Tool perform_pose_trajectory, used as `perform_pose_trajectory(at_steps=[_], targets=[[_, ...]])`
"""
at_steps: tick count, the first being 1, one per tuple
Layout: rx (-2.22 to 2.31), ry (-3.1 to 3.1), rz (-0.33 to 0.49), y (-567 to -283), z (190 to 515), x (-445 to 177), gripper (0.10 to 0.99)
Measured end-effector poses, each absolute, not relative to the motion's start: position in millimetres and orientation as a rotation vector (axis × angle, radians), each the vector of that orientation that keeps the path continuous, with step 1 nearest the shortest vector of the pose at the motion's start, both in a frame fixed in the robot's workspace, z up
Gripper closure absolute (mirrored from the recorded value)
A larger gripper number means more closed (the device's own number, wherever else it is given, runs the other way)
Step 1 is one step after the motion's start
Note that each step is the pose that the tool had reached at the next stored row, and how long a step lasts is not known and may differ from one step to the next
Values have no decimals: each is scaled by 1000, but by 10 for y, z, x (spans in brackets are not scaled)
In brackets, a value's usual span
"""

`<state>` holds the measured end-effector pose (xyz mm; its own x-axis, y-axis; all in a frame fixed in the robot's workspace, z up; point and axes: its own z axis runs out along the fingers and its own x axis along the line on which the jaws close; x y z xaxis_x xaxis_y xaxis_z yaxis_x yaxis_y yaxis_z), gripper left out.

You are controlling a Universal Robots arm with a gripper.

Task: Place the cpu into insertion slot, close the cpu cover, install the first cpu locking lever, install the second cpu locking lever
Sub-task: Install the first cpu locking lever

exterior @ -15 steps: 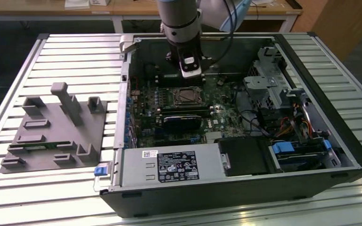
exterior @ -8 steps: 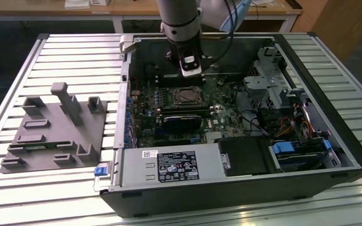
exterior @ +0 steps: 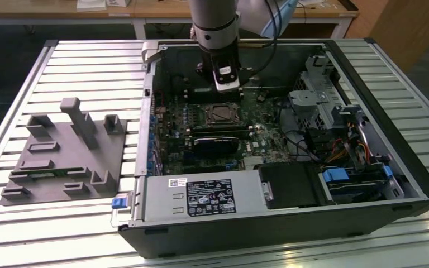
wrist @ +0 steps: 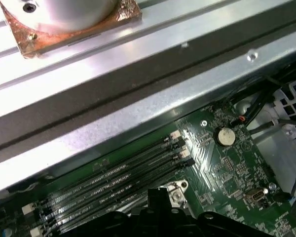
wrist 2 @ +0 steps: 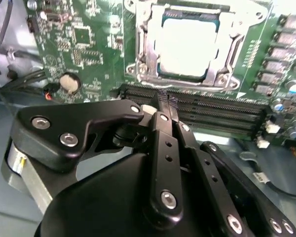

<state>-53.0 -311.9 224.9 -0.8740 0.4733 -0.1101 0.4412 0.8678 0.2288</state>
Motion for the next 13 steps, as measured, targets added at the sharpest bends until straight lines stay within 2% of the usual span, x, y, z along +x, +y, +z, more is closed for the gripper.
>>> perform_pose_trajectory(at_steps=[8, 13], targets=[[703, 2886, 191, -3183, 2250, -526, 980], [701, 2891, 155, -3244, 2249, -523, 980]])
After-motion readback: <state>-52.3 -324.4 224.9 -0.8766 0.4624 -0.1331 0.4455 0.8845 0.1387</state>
